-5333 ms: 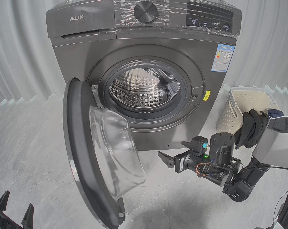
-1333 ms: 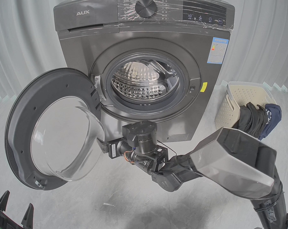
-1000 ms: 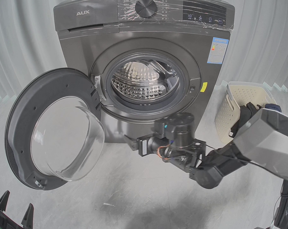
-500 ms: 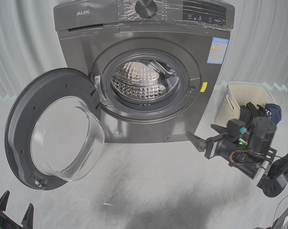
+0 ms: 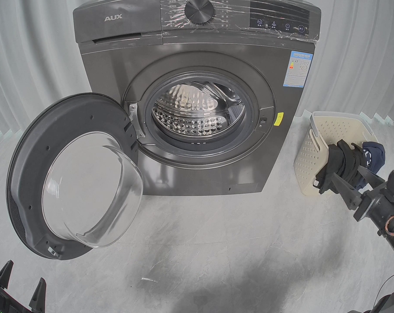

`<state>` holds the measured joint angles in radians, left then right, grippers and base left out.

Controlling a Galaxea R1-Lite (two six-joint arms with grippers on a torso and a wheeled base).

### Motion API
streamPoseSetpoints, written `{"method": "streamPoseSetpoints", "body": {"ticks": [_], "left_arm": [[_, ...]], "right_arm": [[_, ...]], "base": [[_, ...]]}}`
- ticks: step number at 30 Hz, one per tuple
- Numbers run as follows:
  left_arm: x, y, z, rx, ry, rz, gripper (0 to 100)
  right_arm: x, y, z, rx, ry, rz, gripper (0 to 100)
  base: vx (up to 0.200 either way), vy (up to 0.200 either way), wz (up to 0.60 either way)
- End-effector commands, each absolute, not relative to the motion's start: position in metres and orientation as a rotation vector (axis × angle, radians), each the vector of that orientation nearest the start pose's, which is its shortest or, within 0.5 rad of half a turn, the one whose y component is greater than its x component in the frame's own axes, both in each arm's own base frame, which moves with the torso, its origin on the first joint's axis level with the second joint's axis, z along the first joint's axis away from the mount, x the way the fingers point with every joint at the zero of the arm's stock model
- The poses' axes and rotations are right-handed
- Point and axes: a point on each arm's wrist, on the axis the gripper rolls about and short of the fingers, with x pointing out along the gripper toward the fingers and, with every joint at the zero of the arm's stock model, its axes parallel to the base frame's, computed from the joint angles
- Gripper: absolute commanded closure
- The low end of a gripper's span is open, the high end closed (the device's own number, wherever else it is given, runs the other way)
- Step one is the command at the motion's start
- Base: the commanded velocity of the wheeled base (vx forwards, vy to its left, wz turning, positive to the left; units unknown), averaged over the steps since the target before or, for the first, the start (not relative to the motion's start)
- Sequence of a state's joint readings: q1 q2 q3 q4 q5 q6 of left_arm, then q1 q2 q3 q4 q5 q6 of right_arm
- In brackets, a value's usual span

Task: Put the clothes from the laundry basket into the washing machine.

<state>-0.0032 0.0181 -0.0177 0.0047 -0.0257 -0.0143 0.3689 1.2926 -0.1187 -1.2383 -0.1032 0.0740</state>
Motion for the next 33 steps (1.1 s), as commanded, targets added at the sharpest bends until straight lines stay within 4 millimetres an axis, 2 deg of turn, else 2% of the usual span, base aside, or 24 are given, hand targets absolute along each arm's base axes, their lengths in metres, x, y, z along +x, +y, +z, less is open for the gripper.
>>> {"method": "streamPoseSetpoints", "body": {"ticks": [1,5,8,10,11,14,19,28,33], "left_arm": [[-0.023,-0.001,0.075,-0.015,0.005,-0.029,0],[-0.023,-0.001,0.075,-0.015,0.005,-0.029,0],[-0.023,-0.001,0.075,-0.014,0.005,-0.029,0],[-0.023,-0.001,0.076,-0.014,0.003,-0.029,0],[-0.023,-0.001,0.076,-0.015,0.003,-0.029,0],[-0.023,-0.001,0.075,-0.014,0.005,-0.029,0],[-0.023,-0.001,0.076,-0.014,0.003,-0.029,0],[-0.023,-0.001,0.075,-0.012,0.005,-0.029,0],[-0.023,-0.001,0.076,-0.012,0.003,-0.029,0]], "right_arm": [[0.115,0.032,0.161,0.08,-0.11,0.21,0],[0.106,0.025,0.157,0.083,-0.097,0.177,0],[0.088,0.016,0.155,0.076,-0.09,0.121,0],[0.085,0.014,0.155,0.073,-0.085,0.112,0],[0.071,0.009,0.15,0.052,-0.064,0.069,0],[0.048,0.005,0.14,0.038,-0.042,0.059,0],[0.006,-0.001,0.111,0.038,-0.008,0.06,0],[-0.015,-0.002,0.084,0.008,0.025,0.049,0],[-0.02,-0.001,0.082,-0.023,-0.008,0.0,0]], "base": [[0.0,0.0,0.0],[0.0,0.0,0.0],[0.0,0.0,0.0],[0.0,0.0,0.0],[0.0,0.0,0.0],[0.0,0.0,0.0],[0.0,0.0,0.0],[0.0,0.0,0.0],[0.0,0.0,0.0]]}}
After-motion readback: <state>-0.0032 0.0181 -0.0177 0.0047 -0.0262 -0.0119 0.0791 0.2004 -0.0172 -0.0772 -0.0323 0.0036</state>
